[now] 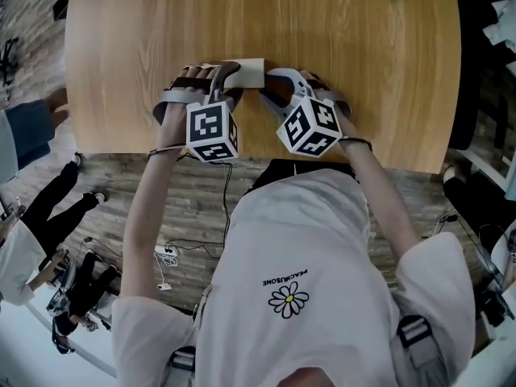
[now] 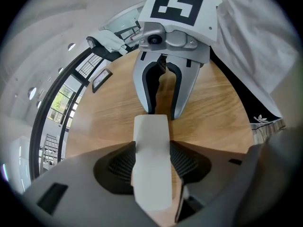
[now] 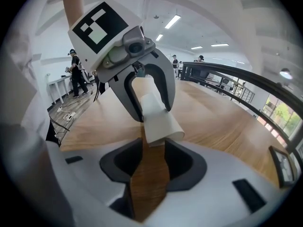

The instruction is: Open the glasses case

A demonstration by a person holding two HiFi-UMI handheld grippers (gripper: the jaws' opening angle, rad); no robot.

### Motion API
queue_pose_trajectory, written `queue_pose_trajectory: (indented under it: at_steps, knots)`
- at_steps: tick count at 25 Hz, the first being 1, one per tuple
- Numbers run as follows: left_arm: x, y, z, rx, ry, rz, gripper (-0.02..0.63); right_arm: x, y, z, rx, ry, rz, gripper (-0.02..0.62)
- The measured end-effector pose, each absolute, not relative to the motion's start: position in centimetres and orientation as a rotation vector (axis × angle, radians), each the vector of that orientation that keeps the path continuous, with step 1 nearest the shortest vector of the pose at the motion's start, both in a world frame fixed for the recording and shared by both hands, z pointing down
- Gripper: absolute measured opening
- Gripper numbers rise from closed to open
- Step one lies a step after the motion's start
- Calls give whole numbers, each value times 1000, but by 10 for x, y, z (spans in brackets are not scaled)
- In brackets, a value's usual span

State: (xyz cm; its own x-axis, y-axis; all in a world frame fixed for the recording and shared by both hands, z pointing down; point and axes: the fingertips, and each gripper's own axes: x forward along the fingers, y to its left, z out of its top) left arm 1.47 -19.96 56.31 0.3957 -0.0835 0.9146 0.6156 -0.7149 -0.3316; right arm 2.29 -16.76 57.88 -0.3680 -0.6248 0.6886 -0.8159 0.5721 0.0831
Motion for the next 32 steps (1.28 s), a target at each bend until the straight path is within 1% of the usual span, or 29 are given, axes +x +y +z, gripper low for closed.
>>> queue_pose_trajectory:
  at_steps: [7, 8, 17, 32]
  knots:
    - [14, -199, 564, -1992, -452, -1338, 236, 23, -167, 579, 1163, -2109, 338, 141]
    - [13, -199, 564, -1990, -452, -1337, 233, 23, -167, 579, 1166, -2104, 324, 118]
    - [12, -200, 563, -1999, -529, -1409, 229, 22, -168, 578, 1147, -2077, 219, 109]
    - [12, -207, 559, -2022, -680, -1507, 229, 22, -173, 572, 1181, -2096, 262, 92]
